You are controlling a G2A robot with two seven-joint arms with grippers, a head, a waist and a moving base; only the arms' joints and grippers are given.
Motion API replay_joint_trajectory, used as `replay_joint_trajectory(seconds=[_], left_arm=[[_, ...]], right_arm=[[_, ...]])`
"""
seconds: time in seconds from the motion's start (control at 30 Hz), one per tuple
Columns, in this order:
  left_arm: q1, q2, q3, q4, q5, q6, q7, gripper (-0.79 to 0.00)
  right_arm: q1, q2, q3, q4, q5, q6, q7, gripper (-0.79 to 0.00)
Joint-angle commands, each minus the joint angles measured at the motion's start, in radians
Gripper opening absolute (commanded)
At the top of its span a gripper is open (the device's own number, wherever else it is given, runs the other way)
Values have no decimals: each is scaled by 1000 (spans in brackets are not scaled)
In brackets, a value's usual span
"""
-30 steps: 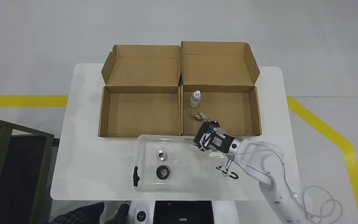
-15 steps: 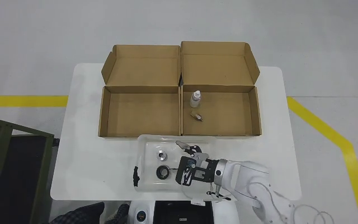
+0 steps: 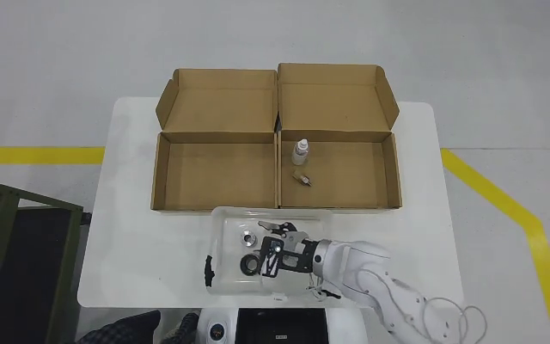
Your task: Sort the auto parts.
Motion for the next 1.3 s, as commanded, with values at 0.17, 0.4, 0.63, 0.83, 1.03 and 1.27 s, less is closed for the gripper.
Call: replay_joint_trajectory(seconds=[0.17, 0.4, 0.63, 0.83, 1.03, 1.27], left_arm=[[0, 0, 0, 0, 0, 0, 0, 0], [0, 0, 0, 0, 0, 0, 0, 0], [0, 0, 0, 0, 0, 0, 0, 0], [0, 0, 0, 0, 0, 0, 0, 0], [0, 0, 0, 0, 0, 0, 0, 0], [0, 0, 0, 0, 0, 0, 0, 0]], right_arm=[[67, -18, -44, 74, 32, -3, 22, -400], [114, -31, -77, 127, 64, -17, 41, -397], [159, -47, -111, 187, 90, -18, 46, -397], [192, -62, -141, 232, 105, -17, 50, -397], [219, -76, -168, 268, 118, -14, 53, -400], [239, -89, -195, 304, 124, -10, 51, -529]])
